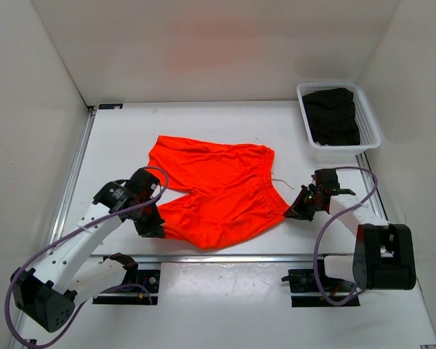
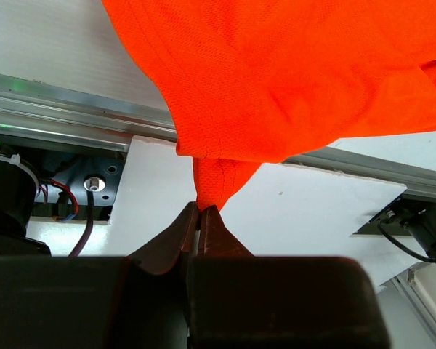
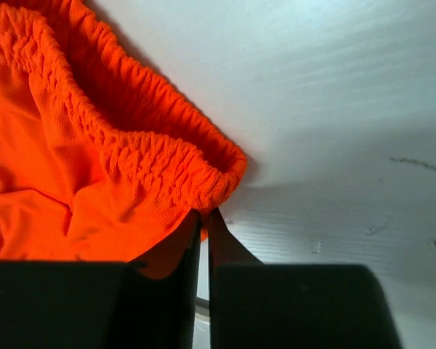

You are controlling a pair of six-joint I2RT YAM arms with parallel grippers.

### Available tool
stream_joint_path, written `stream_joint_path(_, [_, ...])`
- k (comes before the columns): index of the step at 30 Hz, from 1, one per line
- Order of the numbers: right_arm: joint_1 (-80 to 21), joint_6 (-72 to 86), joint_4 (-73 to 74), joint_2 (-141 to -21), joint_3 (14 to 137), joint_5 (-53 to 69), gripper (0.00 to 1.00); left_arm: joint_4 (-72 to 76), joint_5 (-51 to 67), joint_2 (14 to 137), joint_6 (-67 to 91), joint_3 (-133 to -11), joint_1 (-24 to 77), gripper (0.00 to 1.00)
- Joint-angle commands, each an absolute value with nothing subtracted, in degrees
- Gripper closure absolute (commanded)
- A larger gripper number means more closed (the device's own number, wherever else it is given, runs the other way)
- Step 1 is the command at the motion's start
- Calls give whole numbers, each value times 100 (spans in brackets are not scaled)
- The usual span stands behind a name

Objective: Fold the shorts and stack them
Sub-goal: Fold the shorts

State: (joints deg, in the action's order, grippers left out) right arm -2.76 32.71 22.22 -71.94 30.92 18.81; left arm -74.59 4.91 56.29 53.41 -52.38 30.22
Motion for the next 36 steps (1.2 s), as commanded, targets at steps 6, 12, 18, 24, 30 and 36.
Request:
stream_joint_path(6, [-36, 3332, 2627, -7216, 3717, 861, 100, -8103, 475, 5203, 5064, -5641, 3050, 90])
stream_joint_path(12, [26, 3278, 2751, -7409, 3902, 729, 100, -8385, 536, 5150, 4931, -5976, 3050, 90])
stream_joint_path(18, [26, 3226, 3128, -7147, 4192, 729, 100, -8385, 353, 5386, 4983, -6784, 3050, 90])
stream_joint_path(24, [26, 3164, 3691, -6750, 4842, 791, 100, -8210, -989, 6457, 4931, -7830, 2936, 90])
stream_joint_path(30, [-26, 3269, 4042, -7110, 5861, 1001, 100, -7577, -1029, 7557, 4422, -8744, 1829, 90])
stream_joint_path(36, [-79, 3270, 4175, -7689, 6897, 1002, 100, -7348, -748, 8893, 3824, -10070, 871, 90])
